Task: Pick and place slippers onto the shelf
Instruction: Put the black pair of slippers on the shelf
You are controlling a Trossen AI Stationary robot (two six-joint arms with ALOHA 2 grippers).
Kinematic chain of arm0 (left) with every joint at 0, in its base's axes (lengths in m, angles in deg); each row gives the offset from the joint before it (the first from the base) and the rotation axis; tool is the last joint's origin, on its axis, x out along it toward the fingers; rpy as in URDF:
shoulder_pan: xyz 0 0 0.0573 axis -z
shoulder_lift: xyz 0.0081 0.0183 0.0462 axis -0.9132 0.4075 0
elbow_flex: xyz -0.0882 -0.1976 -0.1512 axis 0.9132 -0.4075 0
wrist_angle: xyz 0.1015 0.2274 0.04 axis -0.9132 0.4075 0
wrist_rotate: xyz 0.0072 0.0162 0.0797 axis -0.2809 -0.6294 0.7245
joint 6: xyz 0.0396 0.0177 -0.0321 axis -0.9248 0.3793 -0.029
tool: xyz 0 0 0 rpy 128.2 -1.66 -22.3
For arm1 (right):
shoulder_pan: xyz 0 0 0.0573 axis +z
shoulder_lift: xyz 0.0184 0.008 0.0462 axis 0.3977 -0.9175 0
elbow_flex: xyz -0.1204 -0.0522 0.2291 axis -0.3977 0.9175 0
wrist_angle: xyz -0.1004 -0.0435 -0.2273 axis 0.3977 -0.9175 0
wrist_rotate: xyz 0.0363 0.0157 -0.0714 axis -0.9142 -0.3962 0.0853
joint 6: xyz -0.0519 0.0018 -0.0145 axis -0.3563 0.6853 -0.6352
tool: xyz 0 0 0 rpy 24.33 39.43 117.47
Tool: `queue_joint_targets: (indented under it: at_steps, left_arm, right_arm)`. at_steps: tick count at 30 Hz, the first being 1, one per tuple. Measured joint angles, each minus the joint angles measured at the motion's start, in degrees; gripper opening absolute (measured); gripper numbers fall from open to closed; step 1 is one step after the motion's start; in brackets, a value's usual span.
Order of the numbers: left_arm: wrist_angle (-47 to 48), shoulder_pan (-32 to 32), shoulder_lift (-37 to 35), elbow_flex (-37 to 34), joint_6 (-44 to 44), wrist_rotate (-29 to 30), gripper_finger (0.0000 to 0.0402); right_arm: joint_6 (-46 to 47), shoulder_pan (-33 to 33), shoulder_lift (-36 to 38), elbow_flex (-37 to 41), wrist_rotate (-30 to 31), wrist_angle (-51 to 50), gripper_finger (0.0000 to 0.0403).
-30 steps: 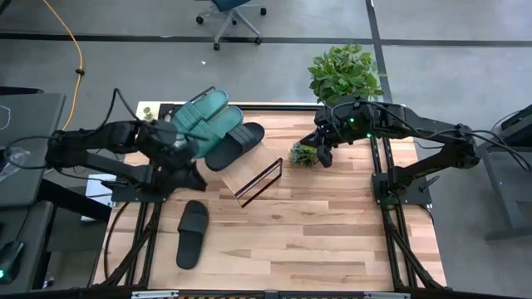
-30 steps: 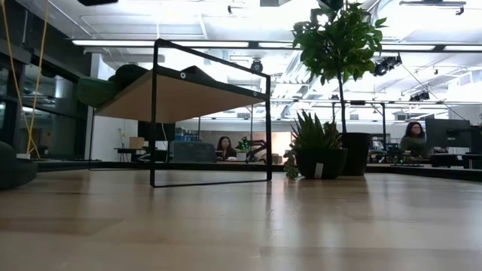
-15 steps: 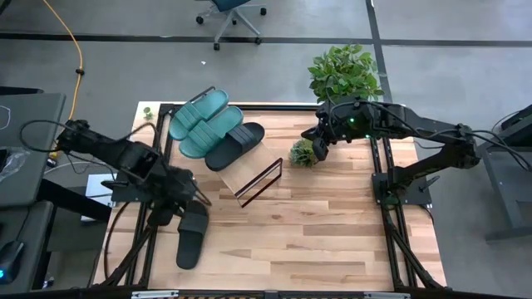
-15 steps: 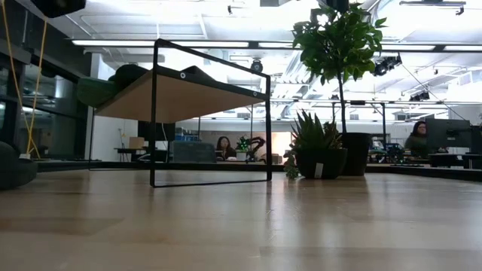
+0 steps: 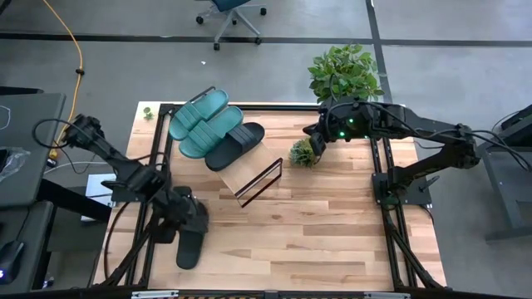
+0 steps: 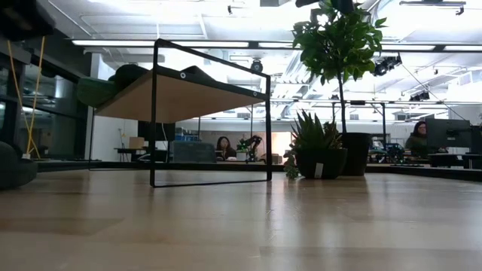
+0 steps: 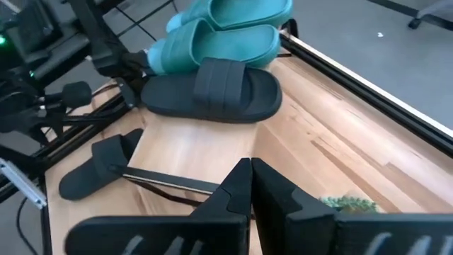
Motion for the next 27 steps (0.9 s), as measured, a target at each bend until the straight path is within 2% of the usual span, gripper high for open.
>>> queue_joint_targets:
  at_steps: [6,10,17,23,27]
  left_arm:
    - [-0.2,6.3,1.1,-1.1,11.0,5.9,0.0104]
    - [-0.3,10.2,4.9,-0.3,15.6,7.4,0.0079]
    - [0.0,12.6,14.8,4.1,16.3,7.8,0.0005]
    - [4.7,12.5,21.6,8.7,17.0,9.7,0.0004]
    - [13.7,12.6,26.7,13.7,18.0,12.8,0.0004]
  right_arm:
    - [0.8,0.0,0.0,0.1,1.7,-0.4,0.0000]
    - [0.0,0.0,0.0,0.1,2.0,-0.6,0.0000]
    - [-3.6,0.0,0.0,0.1,1.5,-1.0,0.0000]
    - [-4.8,0.0,0.0,0.1,1.0,-5.0,0.0000]
    - [-5.5,0.0,0.0,0.1,0.8,-7.1,0.0000]
